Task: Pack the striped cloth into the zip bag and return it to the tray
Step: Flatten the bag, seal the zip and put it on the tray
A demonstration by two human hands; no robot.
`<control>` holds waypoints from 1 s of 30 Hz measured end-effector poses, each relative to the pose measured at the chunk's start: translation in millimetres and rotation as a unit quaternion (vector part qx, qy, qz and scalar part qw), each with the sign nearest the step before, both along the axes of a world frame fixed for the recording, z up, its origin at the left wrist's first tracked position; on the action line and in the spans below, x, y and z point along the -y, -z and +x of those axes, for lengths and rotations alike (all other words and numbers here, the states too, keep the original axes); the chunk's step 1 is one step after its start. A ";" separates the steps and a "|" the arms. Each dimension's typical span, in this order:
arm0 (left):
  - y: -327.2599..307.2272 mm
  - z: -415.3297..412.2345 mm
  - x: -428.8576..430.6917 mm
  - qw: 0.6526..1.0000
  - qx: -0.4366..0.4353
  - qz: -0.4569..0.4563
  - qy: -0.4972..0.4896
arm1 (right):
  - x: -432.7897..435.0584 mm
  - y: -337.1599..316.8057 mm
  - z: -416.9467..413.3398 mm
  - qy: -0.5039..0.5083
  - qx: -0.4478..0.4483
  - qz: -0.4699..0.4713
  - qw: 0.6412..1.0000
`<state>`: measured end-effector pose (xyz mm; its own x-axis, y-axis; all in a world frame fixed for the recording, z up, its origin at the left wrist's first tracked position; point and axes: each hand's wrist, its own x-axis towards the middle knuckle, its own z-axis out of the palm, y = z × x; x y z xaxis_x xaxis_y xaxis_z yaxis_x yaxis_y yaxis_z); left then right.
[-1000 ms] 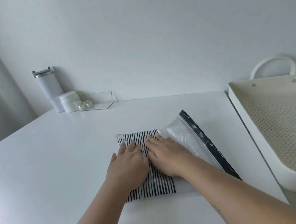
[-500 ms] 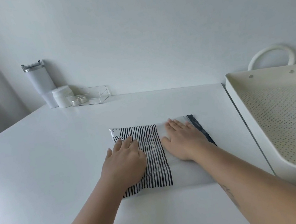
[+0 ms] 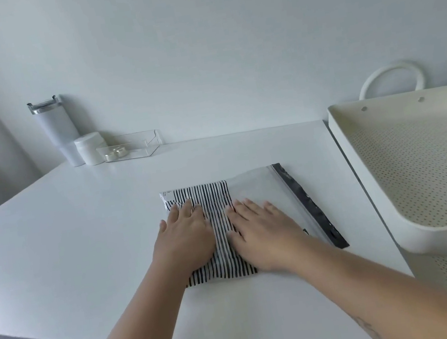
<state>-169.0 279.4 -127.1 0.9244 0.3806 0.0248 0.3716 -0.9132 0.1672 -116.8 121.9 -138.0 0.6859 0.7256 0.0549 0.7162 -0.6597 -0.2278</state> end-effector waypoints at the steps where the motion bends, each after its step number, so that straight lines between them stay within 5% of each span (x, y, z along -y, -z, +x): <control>1: 0.5 0.5 -0.9 1.000 -0.001 0.003 0.000 | 5.7 0.7 4.1 0.009 0.003 -0.010 1.000; 11: -10.6 0.9 -4.7 0.993 0.022 -0.118 0.018 | 22.5 -23.2 54.1 0.157 0.016 -0.101 0.982; 14: -21.4 0.5 -13.5 0.987 0.113 -0.115 0.001 | -6.2 -41.3 58.7 0.074 0.043 -0.042 0.995; 18: -15.8 9.1 -21.1 0.992 0.053 -0.116 0.002 | -56.5 -44.6 47.9 -0.030 -0.060 0.022 0.997; 23: -2.1 13.5 -24.5 0.974 0.087 -0.201 -0.054 | -65.2 -8.6 51.3 -0.019 -0.049 -0.023 0.998; 30: -1.2 15.7 -23.5 0.991 0.055 -0.123 -0.026 | -17.4 -2.1 84.6 0.078 -0.009 -0.061 0.995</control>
